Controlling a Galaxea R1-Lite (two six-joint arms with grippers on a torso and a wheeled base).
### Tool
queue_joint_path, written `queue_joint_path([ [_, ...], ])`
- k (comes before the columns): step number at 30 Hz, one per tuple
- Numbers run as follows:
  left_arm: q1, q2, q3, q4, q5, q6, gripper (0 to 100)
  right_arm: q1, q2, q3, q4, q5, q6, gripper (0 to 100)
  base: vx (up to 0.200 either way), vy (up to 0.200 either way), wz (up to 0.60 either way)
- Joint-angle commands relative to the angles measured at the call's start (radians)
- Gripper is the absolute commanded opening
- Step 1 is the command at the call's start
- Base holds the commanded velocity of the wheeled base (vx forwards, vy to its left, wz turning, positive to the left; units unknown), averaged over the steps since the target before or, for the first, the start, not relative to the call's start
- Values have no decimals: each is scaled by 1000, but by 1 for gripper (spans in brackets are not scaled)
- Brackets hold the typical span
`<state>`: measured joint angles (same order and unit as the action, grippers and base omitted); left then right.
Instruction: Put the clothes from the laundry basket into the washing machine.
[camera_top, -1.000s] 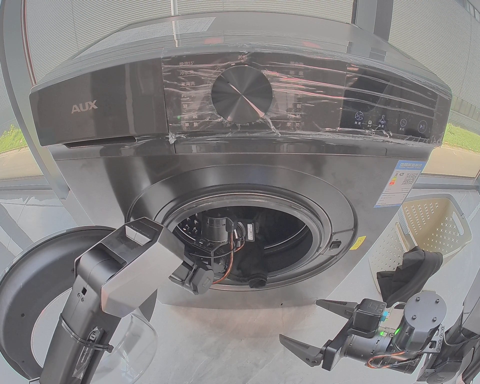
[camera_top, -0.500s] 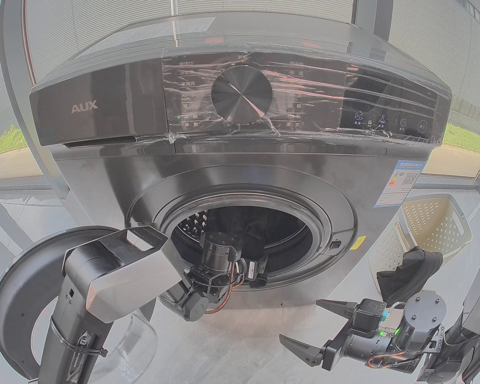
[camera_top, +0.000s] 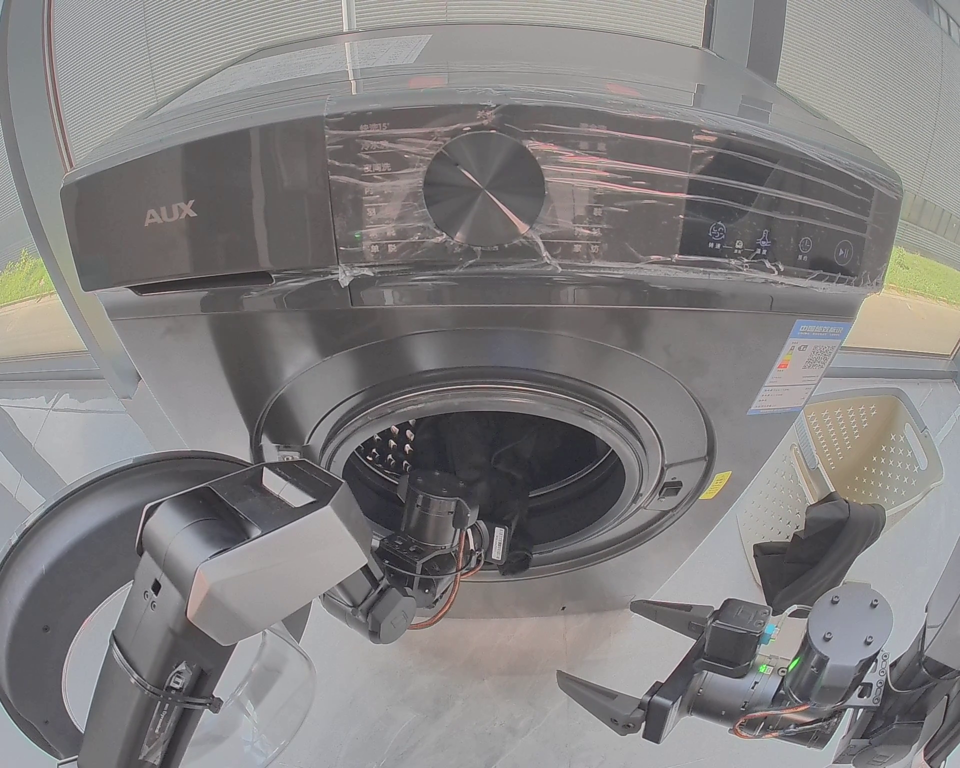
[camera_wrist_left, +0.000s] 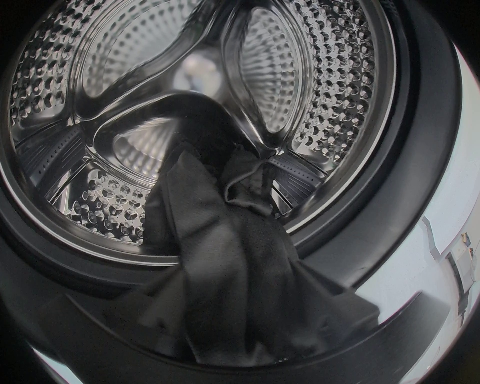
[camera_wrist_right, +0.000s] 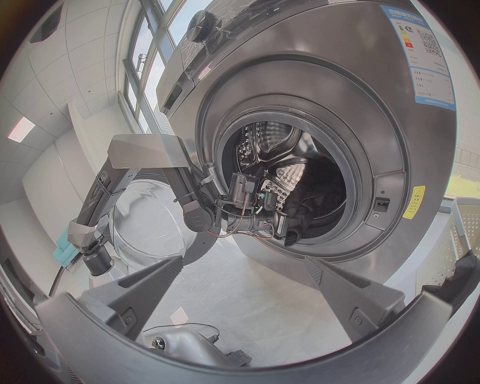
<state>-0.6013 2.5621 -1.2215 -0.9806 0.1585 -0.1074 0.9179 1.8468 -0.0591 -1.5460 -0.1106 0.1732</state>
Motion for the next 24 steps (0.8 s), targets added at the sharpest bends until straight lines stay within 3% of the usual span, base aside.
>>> queue_joint_path([
  [1, -2, 20, -20, 7, -4, -1, 0, 1, 0, -1, 0, 0, 0, 100, 0, 0, 0],
  [9, 21, -2, -118, 14, 6, -5, 0, 1, 2, 1, 0, 0, 0, 100, 0, 0, 0],
  [14, 63, 23, -299, 19, 52, -5, 0, 1, 2, 1, 0, 0, 0, 100, 0, 0, 0],
  [24, 110, 90, -469, 53, 65, -6, 0, 1, 2, -1, 0, 0, 0, 100, 0, 0, 0],
])
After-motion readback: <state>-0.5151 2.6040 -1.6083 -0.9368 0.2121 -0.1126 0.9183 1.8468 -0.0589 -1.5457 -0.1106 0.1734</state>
